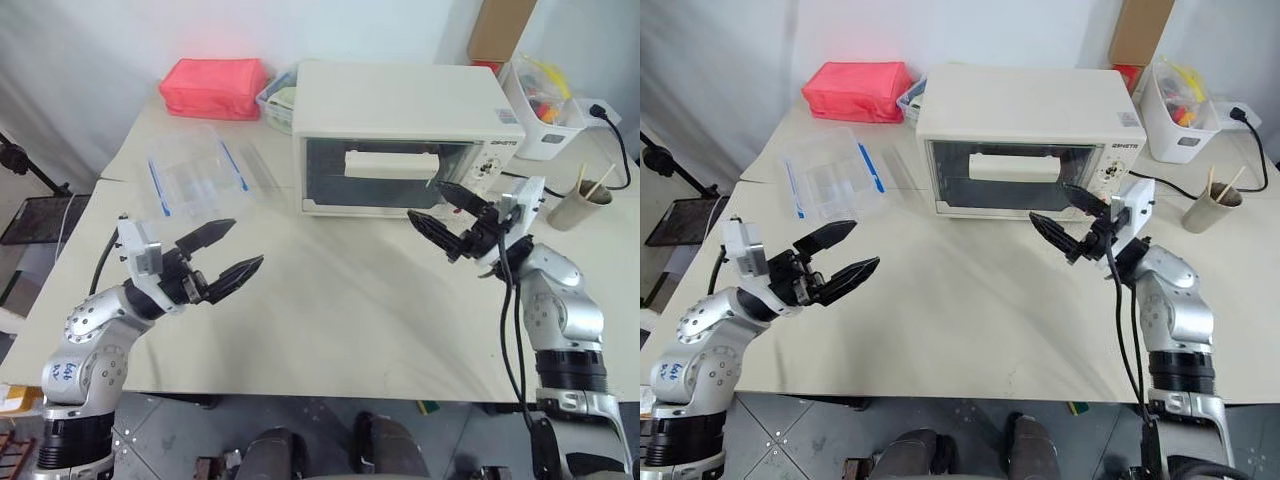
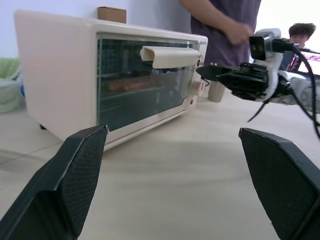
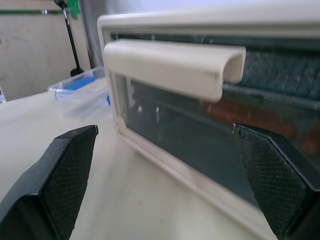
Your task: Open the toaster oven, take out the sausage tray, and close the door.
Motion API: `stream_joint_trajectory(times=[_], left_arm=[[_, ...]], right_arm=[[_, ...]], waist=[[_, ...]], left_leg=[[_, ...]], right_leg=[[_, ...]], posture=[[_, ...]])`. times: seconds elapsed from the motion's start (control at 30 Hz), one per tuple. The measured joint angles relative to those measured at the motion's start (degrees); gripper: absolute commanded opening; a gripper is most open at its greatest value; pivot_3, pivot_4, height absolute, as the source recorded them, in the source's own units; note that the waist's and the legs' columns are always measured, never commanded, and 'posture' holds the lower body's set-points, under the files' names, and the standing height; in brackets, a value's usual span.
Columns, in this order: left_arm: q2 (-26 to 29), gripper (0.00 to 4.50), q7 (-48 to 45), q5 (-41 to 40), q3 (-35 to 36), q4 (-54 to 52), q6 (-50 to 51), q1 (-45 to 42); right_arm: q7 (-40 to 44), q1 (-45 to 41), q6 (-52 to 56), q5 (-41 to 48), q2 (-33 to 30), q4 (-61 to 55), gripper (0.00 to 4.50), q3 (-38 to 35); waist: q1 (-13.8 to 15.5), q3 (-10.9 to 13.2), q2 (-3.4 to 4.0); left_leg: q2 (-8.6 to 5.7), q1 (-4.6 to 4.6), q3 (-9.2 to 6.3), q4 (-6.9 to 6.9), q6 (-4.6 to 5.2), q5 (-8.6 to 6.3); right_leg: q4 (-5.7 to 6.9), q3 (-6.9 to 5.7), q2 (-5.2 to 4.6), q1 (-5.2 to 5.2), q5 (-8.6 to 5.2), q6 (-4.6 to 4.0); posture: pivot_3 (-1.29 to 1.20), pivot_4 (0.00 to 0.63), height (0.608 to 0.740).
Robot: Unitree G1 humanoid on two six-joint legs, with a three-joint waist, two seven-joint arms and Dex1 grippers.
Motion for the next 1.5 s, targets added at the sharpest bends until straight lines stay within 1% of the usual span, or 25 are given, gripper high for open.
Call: stream_joint_trajectory(times=[0.23,0.37,0.43,0.53,0.63,0.8,0.97,1.03,1.13,1.3,1.4,1.5], left_arm=[[-0.1,4.47,0.0,0.0,-0.4,0.0,0.9,0.0],[-1.2,4.47,0.4,0.0,-1.3,0.3,1.5,-0.9],[-1.6,4.47,0.5,0.1,-2.3,0.9,2.2,-2.7],[-2.8,3.91,1.1,0.3,-2.7,4.4,2.2,-6.7],[-4.5,3.0,2.5,0.4,-2.4,10.1,2.2,-12.2],[-5.7,1.6,2.3,1.1,-2.5,16.6,2.0,-18.8],[-8.5,0.05,1.3,4.8,-4.0,27.5,-1.3,-26.7],[-10.3,0.02,1.4,7.6,-4.8,33.5,-4.1,-30.6],[-13.1,0.02,1.3,11.4,-6.9,39.0,-7.7,-34.0],[-15.3,0.02,-1.2,14.5,-9.1,43.5,-11.1,-35.3],[-16.4,0.02,-2.6,15.1,-9.3,45.4,-12.5,-35.7],[-17.5,0.02,-4.1,15.6,-10.1,45.9,-12.6,-35.7]], right_arm=[[3.7,-0.5,-4.5,-0.7,1.9,1.6,4.5,0.8],[7.4,4.4,-7.0,-1.3,1.0,-1.8,4.5,1.8],[8.5,6.7,-8.2,-2.4,0.5,-3.2,4.5,2.5],[10.0,9.5,-11.0,-5.0,-0.9,-4.9,4.5,3.9],[11.7,11.1,-14.6,-7.5,-1.8,-5.4,4.5,5.2],[11.9,10.2,-16.9,-9.0,-1.6,-5.4,4.5,6.6],[11.8,8.6,-18.1,-9.8,-1.7,-4.8,4.5,7.3],[11.9,8.4,-18.5,-9.9,-1.7,-4.4,4.5,7.4],[11.8,8.3,-19.4,-10.2,-1.9,-4.2,4.5,7.5],[11.4,9.4,-19.8,-10.7,-2.1,-4.5,4.5,7.6],[10.6,11.7,-20.5,-11.0,-2.7,-5.7,4.5,7.5],[9.0,16.1,-20.7,-11.2,-3.8,-8.4,4.5,6.6]], waist=[[0.0,0.0,0.01],[0.0,0.0,0.04],[-0.3,0.0,0.07],[-0.5,0.1,0.12],[-0.5,0.1,0.11],[-0.9,0.1,0.11],[-0.4,0.1,0.07],[0.1,0.1,0.07],[0.2,0.1,0.06],[0.2,0.1,0.05],[0.6,0.1,0.04],[1.7,0.1,0.02]], left_leg=[[-0.01,-0.03,-0.07,0.01,0.0,0.0],[0.02,-0.03,-0.1,-0.02,-0.01,-0.01],[0.03,-0.02,-0.02,-0.01,-0.02,0.0],[0.04,0.0,-0.01,0.0,-0.04,0.01],[0.04,0.0,0.01,0.02,-0.04,0.01],[0.04,0.0,0.0,0.03,-0.03,0.01],[0.02,-0.03,-0.03,0.09,-0.01,0.02],[0.01,-0.03,-0.03,0.09,-0.01,0.02],[0.0,-0.05,-0.03,0.08,0.0,0.02],[0.02,-0.08,-0.04,0.07,0.01,0.03],[0.0,-0.1,-0.07,0.13,0.02,0.04],[-0.03,-0.17,-0.14,0.15,0.03,0.04]], right_leg=[[0.01,0.04,-0.02,0.0,0.0,0.0],[0.0,0.02,0.0,0.0,0.0,0.0],[0.01,-0.01,0.02,-0.01,0.0,0.0],[0.02,-0.08,0.12,-0.01,0.0,0.0],[0.02,-0.22,0.2,-0.01,0.0,0.0],[0.03,-0.31,0.21,-0.01,0.0,0.0],[0.03,-0.37,0.23,0.02,0.0,0.0],[0.02,-0.38,0.24,0.02,0.0,0.01],[0.01,-0.41,0.25,0.02,0.01,0.03],[0.0,-0.42,0.29,0.01,0.01,0.03],[0.0,-0.43,0.26,0.03,0.02,0.05],[-0.05,-0.48,0.24,0.03,0.04,0.07]], posture=[[0.0,0.15,0.74],[0.0,0.15,0.74],[0.0,0.15,0.74],[0.0,0.15,0.74],[0.0,0.15,0.74],[0.0,0.15,0.74],[0.0,0.15,0.74],[0.0,0.15,0.74],[0.0,0.15,0.74],[0.0,0.15,0.74],[0.0,0.15,0.74],[0.0,0.15,0.74]])
